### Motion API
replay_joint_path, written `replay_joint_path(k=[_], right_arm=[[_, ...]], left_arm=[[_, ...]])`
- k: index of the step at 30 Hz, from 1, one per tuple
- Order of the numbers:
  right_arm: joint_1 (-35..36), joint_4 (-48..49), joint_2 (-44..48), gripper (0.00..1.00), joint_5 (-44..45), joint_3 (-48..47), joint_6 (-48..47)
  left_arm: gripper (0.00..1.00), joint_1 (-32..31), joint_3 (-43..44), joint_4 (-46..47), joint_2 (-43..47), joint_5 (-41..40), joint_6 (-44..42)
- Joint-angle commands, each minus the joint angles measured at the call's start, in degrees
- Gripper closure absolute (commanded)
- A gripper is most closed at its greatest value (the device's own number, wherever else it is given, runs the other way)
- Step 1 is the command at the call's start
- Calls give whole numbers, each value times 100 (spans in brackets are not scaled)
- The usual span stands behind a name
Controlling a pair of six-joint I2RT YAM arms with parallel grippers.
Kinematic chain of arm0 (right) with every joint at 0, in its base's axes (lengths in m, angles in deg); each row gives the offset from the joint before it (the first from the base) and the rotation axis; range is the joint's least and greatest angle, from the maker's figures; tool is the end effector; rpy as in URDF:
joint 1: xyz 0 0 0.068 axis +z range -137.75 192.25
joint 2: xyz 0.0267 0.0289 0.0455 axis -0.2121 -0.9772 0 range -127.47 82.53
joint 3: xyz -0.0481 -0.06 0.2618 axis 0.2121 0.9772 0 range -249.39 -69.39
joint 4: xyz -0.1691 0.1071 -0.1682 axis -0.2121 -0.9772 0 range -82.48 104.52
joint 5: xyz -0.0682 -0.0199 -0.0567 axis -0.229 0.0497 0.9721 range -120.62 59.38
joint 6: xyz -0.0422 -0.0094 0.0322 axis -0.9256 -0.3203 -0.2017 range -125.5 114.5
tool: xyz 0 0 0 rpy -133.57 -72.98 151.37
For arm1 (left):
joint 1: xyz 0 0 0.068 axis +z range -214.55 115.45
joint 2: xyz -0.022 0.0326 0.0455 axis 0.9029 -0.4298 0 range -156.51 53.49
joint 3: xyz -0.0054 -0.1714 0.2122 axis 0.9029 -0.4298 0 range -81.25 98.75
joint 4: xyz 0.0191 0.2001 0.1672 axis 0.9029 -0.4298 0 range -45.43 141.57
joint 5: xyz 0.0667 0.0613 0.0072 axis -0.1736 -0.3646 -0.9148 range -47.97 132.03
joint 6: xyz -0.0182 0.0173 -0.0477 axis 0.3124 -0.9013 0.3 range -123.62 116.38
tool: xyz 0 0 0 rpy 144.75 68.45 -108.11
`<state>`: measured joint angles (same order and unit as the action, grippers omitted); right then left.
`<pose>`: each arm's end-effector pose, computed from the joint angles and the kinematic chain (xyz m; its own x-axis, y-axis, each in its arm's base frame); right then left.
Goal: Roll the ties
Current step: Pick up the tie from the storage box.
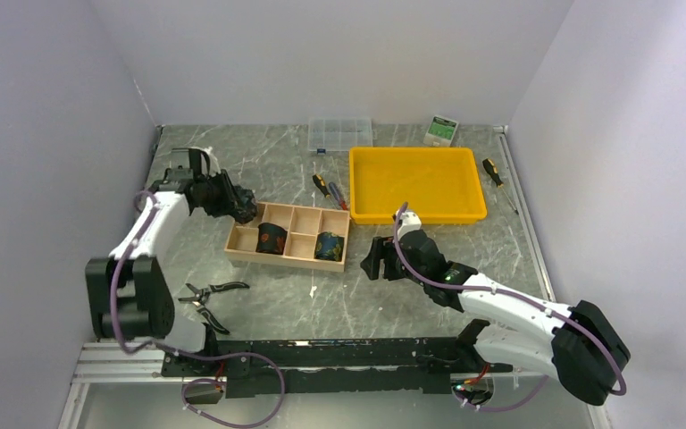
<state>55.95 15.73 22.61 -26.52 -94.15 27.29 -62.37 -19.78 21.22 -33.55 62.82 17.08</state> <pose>0.1560 0.1455 0.1887 -0.6895 0.0884 -0.7189 -0.3247 0.8495 0.4158 0.3136 -0.0007 0.2367 -0.8320 -0.3623 -0.4201 -0.1400 0.8698 -0.4731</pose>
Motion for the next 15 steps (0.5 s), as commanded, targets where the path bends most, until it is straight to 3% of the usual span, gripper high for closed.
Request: replay_joint_path(k=[1,4,10,15], right_arm=[[16,-86,258,26,180,-273,-18],[15,-165,350,25,228,-329,-57],[7,-488,557,25,422,-562,-189],[3,-762,888,25,709,-741,-288]], left_arm=[[97,-11,384,-151,1319,-694,197],[97,-8,615,-383,2027,-660,347],[97,-184,209,-75,3434,1372,1322],[97,-1329,-596,636,4282,2468,2469]])
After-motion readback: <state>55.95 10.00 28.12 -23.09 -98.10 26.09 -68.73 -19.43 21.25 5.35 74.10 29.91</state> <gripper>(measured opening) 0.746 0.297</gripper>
